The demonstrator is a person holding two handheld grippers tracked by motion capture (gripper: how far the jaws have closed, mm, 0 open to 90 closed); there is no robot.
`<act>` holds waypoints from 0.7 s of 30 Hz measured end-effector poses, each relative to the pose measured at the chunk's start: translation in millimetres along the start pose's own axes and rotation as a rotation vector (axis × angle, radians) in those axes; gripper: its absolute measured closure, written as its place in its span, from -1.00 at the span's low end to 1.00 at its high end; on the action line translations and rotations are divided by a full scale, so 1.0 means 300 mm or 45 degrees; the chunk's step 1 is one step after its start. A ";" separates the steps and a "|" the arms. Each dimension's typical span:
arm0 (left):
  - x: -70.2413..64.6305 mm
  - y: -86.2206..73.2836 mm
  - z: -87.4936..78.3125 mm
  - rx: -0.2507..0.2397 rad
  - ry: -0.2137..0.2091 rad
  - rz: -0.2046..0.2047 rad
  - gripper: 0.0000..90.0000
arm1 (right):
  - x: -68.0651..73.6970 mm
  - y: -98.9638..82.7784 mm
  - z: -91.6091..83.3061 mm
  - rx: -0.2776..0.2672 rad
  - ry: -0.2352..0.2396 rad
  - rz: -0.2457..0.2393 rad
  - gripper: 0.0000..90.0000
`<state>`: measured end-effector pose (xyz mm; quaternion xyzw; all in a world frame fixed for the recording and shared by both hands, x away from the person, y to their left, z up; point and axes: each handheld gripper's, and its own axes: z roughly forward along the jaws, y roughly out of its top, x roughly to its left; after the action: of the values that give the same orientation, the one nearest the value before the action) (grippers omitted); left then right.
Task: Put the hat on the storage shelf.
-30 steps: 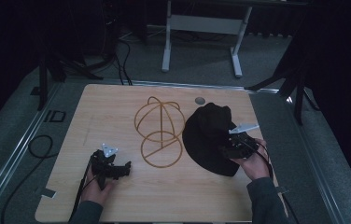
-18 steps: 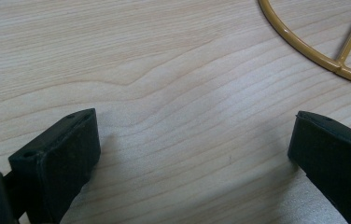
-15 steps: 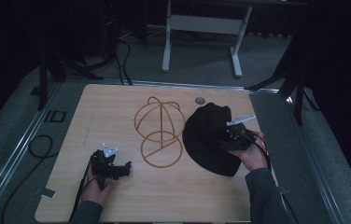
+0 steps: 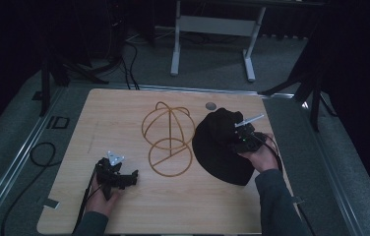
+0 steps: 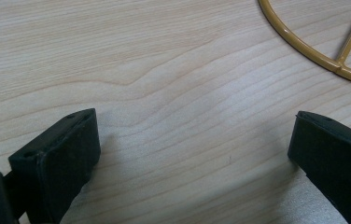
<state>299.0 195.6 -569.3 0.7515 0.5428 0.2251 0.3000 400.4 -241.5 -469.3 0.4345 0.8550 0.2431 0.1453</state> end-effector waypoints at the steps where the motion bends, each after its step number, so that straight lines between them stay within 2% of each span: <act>1: 0.000 0.000 0.000 0.000 0.000 0.001 -0.94 | 0.000 0.004 -0.003 0.003 0.000 -0.004 0.29; 3: 0.000 0.000 0.000 0.000 0.000 0.000 -0.94 | -0.001 0.013 -0.007 0.016 0.027 -0.010 0.50; 9: 0.000 0.000 0.000 -0.001 0.000 -0.001 -0.94 | -0.003 0.045 -0.005 0.109 0.049 -0.035 0.83; 13: 0.000 0.000 0.000 -0.001 0.000 -0.002 -0.94 | -0.010 0.056 -0.007 0.143 0.062 -0.033 0.91; 21: 0.000 0.000 0.000 -0.001 0.000 0.000 -0.94 | -0.008 0.080 -0.032 0.167 0.035 -0.074 0.93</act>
<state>299.0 195.6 -569.3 0.7514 0.5427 0.2253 0.3002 413.6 -234.0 -448.2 0.4146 0.8833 0.1882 0.1117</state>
